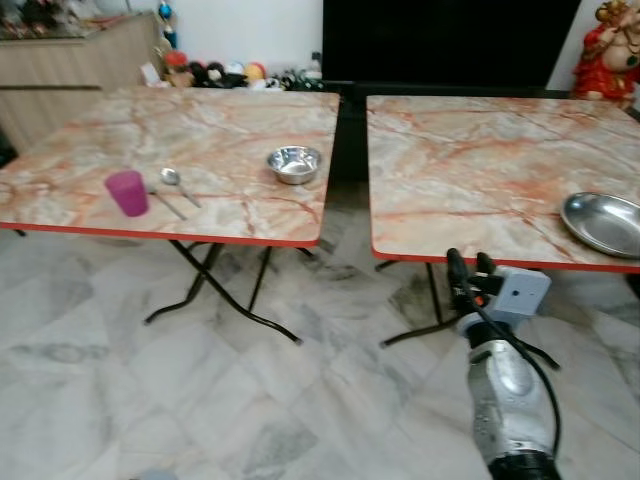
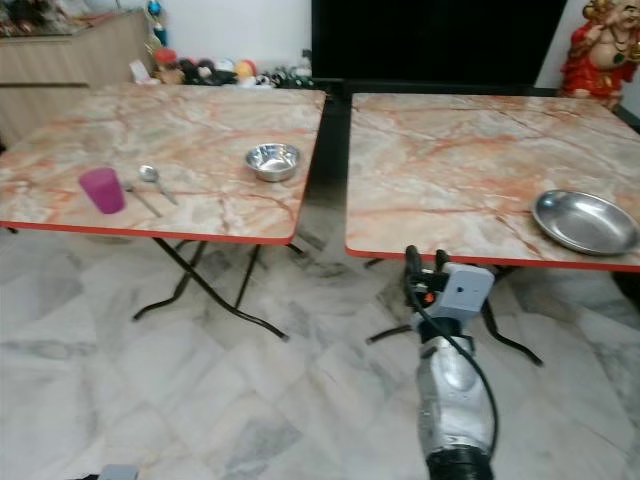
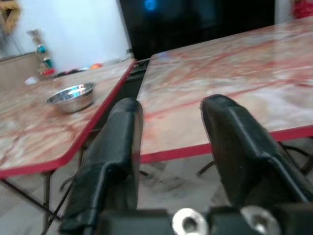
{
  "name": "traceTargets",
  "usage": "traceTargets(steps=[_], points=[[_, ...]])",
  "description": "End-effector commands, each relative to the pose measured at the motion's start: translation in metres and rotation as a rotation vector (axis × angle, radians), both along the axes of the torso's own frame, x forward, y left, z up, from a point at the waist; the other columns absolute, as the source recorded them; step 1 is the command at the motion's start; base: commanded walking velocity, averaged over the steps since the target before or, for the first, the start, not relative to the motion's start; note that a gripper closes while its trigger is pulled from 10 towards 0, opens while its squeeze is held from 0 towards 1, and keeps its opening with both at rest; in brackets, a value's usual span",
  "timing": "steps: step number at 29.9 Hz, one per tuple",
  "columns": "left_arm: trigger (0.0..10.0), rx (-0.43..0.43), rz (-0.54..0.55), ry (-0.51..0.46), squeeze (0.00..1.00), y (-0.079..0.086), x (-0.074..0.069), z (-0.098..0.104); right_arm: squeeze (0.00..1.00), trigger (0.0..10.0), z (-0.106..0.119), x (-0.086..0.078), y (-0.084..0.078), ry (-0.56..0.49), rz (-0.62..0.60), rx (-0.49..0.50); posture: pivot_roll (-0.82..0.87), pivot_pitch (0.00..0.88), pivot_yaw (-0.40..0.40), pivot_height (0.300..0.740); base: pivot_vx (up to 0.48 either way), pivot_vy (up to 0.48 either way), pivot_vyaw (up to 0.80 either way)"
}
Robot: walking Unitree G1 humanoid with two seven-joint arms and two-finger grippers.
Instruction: Setting the table
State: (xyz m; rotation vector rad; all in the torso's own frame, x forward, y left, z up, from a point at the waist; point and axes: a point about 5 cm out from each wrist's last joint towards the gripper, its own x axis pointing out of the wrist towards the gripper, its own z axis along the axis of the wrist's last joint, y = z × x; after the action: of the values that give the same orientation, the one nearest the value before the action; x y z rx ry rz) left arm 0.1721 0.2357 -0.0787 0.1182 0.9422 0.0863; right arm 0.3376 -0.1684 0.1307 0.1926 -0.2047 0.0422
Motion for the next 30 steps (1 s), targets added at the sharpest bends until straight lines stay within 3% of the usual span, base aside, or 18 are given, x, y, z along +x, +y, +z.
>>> traceTargets(steps=[1,10,21,30], points=[[10.0,-0.009,-0.001,-0.002,0.0,0.0,-0.001,0.0,0.0,10.0,0.002,0.001,-0.004,-0.004,-0.012,-0.003,0.04,0.104,0.009,0.74,0.0,0.0,0.0],[10.0,-0.007,0.006,-0.012,0.0,0.0,-0.001,0.0,0.0,10.0,0.002,0.001,-0.003,-0.006,-0.001,-0.018,0.03,0.11,0.008,0.74,0.03,0.0,0.0],[10.0,-0.009,0.008,-0.028,0.0,0.0,0.004,0.002,0.0,10.0,0.007,-0.001,0.007,-0.043,0.061,-0.046,0.04,0.109,0.006,0.74,0.437,0.0,0.64],[10.0,-0.013,0.004,-0.032,0.0,-0.002,0.005,0.002,0.0,10.0,0.004,-0.001,0.011,-0.031,0.093,-0.029,0.03,0.107,0.004,0.74,0.48,0.0,0.0]])
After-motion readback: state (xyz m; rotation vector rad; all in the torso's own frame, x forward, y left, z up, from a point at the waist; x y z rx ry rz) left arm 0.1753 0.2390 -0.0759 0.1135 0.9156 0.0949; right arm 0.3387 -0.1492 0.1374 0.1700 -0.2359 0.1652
